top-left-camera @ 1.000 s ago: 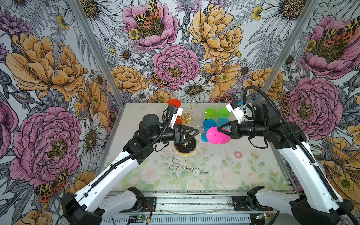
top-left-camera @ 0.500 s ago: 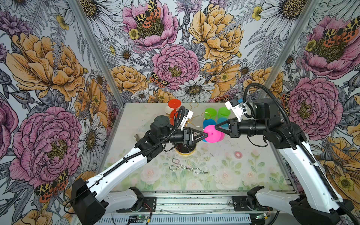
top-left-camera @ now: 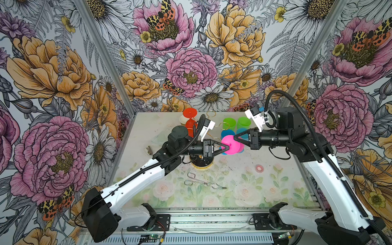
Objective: Take the wine glass off the wine glass rack
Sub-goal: 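Carry the pink glass toward the left gripper while the left gripper reaches toward it, then close the left gripper on the pink glass foot while the right holds the bowl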
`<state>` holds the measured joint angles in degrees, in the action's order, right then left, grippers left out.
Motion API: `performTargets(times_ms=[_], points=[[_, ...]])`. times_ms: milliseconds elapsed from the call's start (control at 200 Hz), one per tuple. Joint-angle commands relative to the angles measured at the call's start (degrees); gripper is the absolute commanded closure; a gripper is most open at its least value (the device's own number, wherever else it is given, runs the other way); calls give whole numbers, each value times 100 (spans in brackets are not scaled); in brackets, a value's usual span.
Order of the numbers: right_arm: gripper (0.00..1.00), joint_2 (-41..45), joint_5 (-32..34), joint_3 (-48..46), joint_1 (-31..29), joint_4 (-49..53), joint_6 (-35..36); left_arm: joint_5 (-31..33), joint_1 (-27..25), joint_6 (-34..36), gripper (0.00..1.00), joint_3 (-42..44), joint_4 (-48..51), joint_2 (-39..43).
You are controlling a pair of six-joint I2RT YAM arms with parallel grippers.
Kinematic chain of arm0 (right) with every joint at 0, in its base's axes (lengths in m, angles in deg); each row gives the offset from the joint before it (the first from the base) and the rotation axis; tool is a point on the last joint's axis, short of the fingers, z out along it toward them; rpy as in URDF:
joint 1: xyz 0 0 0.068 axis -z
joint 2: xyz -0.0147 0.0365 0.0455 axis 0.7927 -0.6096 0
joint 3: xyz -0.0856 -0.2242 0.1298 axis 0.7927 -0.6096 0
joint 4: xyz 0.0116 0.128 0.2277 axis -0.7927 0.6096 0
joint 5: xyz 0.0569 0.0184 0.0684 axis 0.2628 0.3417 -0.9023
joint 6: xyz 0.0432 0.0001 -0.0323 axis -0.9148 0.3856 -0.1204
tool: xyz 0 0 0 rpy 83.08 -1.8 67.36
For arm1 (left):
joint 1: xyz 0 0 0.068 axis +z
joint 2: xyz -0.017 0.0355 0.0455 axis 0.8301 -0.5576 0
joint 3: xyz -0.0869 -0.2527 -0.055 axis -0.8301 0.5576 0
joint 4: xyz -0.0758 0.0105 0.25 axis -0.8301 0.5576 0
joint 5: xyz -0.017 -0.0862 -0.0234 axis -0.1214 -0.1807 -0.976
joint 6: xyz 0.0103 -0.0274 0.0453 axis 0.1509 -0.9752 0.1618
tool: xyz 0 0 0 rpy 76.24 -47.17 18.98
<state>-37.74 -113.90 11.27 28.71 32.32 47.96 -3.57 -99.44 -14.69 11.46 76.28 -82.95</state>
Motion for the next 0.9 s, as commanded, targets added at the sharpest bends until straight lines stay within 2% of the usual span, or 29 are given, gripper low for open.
performTargets(times_ms=[0, 570, 706, 821, 896], points=[[100, 84, 108, -50, -51, -159, 47, -175, -22, -83, 68, -64, -282, 1], [100, 237, 167, -126, -27, -155, 43, -258, -19, -231, 92, -59, -511, -102], [92, 310, 164, -159, 5, -147, 46, -280, -19, -287, 94, -68, -574, -147], [71, 379, 167, -192, 68, -143, 76, -317, -22, -320, 95, -77, -627, -166], [63, 413, 158, -169, 134, -145, 100, -335, -21, -325, 96, -87, -640, -188]])
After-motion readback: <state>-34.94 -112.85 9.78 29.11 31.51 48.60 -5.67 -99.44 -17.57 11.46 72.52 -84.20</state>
